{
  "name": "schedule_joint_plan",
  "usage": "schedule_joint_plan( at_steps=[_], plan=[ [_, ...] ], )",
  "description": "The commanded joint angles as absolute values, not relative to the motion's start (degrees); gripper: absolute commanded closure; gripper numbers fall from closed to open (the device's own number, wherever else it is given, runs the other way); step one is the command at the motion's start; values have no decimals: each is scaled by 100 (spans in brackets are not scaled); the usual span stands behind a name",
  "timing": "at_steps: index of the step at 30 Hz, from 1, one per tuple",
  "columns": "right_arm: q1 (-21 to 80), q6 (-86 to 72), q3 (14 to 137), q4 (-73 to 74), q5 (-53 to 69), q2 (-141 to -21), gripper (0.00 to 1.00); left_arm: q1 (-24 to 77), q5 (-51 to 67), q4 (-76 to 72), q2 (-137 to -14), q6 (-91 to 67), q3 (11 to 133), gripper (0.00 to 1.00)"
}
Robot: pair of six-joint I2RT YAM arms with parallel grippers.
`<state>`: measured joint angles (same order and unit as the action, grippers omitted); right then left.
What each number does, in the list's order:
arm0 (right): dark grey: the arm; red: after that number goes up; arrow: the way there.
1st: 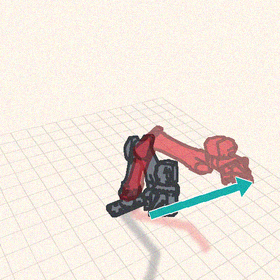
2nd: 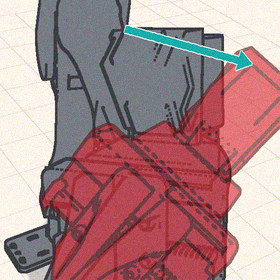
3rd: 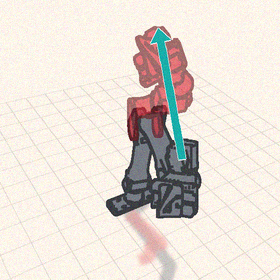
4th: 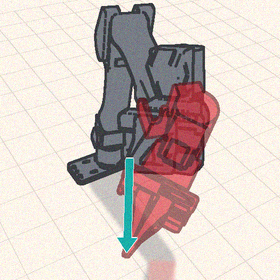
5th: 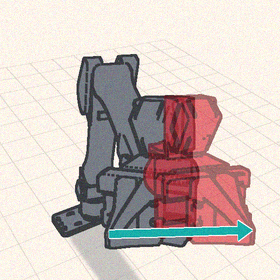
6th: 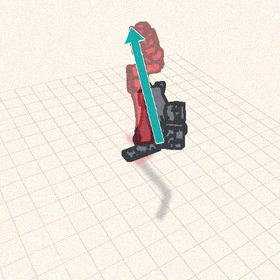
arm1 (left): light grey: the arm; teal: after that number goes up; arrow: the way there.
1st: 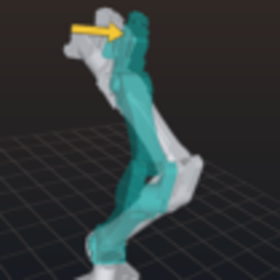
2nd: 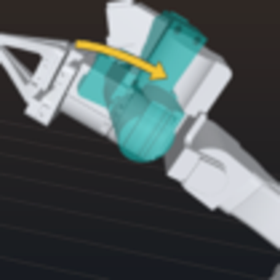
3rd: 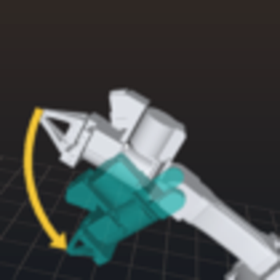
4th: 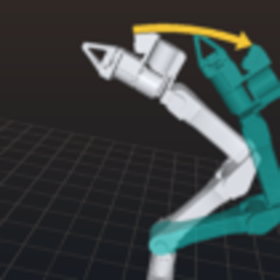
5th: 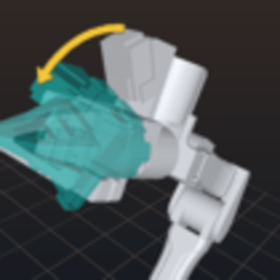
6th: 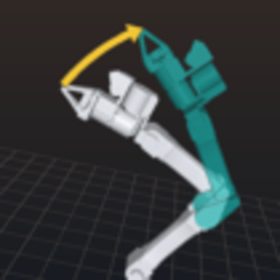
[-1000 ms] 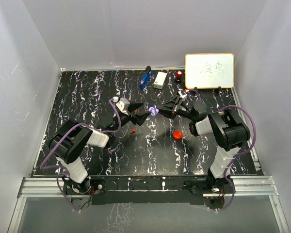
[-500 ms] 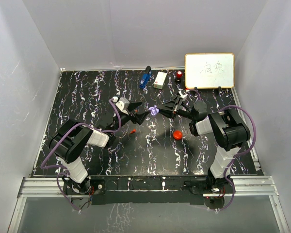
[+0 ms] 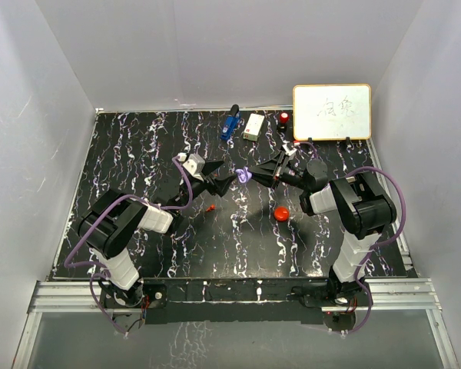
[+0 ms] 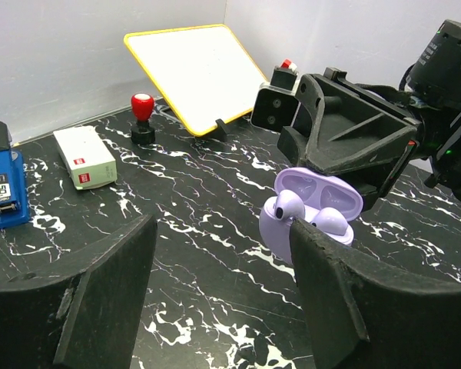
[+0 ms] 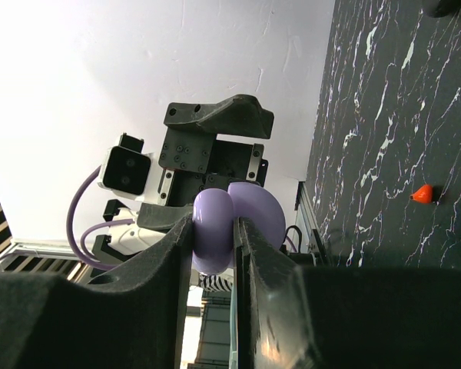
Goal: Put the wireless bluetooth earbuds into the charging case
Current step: Place the earbud in the charging case.
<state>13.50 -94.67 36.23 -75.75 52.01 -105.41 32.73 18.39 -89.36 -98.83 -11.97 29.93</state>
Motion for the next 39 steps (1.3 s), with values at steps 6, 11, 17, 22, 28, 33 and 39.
schedule_joint_plan(
  at_steps=[6,11,17,22,28,33,39],
  plan=[
    [1369,-9509,3685,-8077,5167,-10485,100,3272,1770,-9053,-9835,-1072,3175,32],
    [1369,-9493,3674,-8077,5165,-10498,100,3270,1732,-9027,-9810,-1056,3193,32],
    [1368,-9497,3662,-8085,5165,-10509,100,3275,1720,-8991,-9735,-1029,3233,32],
    [1365,-9504,3661,-8103,5167,-10506,100,3278,1700,-8955,-9708,-1020,3233,32],
    [1364,-9485,3732,-8148,5170,-10600,100,3265,1221,-9174,-9599,-1208,2627,30],
    [1371,-9509,3817,-8334,5104,-10807,100,3287,1613,-9630,-9838,-1408,2278,28],
    [1396,-9608,3974,-8499,4937,-11023,100,3758,1543,-9412,-10288,-828,2590,1]
  ],
)
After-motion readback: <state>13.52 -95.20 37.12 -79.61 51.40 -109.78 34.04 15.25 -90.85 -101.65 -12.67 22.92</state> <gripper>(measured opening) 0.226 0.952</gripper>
